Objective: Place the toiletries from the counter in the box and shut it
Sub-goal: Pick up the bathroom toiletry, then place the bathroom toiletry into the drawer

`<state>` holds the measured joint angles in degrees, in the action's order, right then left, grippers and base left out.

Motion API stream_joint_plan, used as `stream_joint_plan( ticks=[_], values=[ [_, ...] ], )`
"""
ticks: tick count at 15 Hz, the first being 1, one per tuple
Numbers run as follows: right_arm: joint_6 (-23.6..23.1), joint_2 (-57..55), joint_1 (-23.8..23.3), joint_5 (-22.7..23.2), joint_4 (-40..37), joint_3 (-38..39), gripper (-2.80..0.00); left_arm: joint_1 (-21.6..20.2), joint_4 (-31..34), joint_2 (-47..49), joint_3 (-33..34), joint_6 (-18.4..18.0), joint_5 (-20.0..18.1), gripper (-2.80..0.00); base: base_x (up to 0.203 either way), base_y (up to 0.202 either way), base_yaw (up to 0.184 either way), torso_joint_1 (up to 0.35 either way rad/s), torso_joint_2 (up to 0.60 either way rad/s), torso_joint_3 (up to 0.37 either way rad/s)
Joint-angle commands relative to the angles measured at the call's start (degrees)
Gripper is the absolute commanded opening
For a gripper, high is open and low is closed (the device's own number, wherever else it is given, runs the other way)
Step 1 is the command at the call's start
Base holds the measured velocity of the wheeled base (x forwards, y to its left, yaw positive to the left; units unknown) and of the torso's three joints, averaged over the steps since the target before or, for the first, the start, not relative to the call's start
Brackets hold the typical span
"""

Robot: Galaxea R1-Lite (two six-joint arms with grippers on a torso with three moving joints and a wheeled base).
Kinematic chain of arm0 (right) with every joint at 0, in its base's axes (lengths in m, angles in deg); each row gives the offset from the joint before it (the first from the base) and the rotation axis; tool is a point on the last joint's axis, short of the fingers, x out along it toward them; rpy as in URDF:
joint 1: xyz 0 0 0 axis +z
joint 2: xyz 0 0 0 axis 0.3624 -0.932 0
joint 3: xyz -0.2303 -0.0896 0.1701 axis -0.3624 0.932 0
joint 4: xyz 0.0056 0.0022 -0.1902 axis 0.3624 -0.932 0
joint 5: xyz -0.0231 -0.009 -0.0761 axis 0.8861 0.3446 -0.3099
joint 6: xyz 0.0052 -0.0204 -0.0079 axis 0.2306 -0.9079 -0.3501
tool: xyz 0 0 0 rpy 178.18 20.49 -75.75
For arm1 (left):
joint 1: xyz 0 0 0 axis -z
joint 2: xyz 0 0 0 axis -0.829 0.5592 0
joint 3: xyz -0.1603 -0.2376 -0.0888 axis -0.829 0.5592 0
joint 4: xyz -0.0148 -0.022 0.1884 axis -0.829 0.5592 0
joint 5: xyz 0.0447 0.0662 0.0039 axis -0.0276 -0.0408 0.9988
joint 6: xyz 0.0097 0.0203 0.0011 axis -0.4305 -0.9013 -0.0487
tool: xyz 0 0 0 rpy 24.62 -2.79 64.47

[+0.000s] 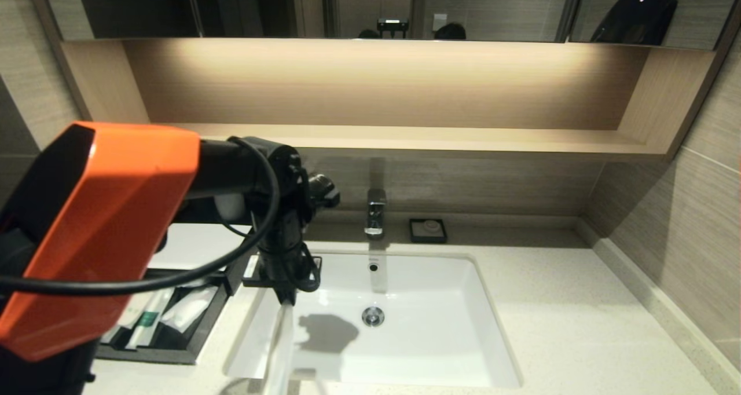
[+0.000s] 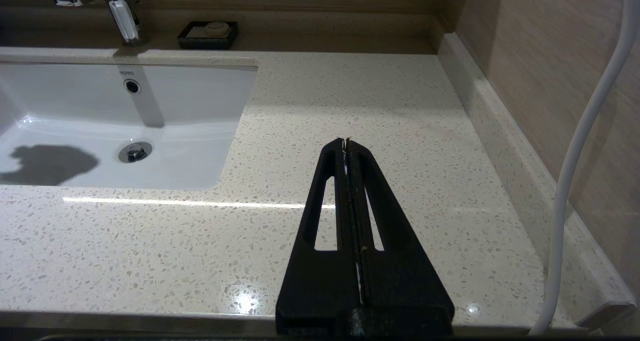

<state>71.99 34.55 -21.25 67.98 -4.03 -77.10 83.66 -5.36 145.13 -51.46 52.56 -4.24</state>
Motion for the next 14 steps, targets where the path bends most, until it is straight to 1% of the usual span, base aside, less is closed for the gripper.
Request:
stream_joint_plan(
  ticks=[1, 6, 9, 11, 14],
  values=[
    [0.0, 0.1, 0.0, 0.0, 0.0, 0.0, -2.8, -4.8, 1.2, -3.4, 0.0, -1.2, 1.1, -2.8, 0.0, 0.0, 0.0, 0.0, 0.0, 0.0],
    [0.0, 0.1, 0.0, 0.0, 0.0, 0.0, -2.8, -13.9, 1.9, -5.0, 0.0, -6.7, 3.1, -2.8, 0.0, 0.0, 0.0, 0.0, 0.0, 0.0],
    [0.0, 0.0, 0.0, 0.0, 0.0, 0.0, -2.8, -19.4, 2.4, -5.3, 0.0, -11.0, 4.5, -2.8, 0.0, 0.0, 0.0, 0.0, 0.0, 0.0],
    [0.0, 0.1, 0.0, 0.0, 0.0, 0.0, -2.8, -22.2, 2.3, -5.1, 0.0, -12.5, 6.0, -2.8, 0.0, 0.0, 0.0, 0.0, 0.0, 0.0],
    [0.0, 0.0, 0.0, 0.0, 0.0, 0.0, -2.8, -25.7, 1.8, -4.6, 0.2, -14.1, 6.0, -2.8, 0.0, 0.0, 0.0, 0.0, 0.0, 0.0]
  ],
)
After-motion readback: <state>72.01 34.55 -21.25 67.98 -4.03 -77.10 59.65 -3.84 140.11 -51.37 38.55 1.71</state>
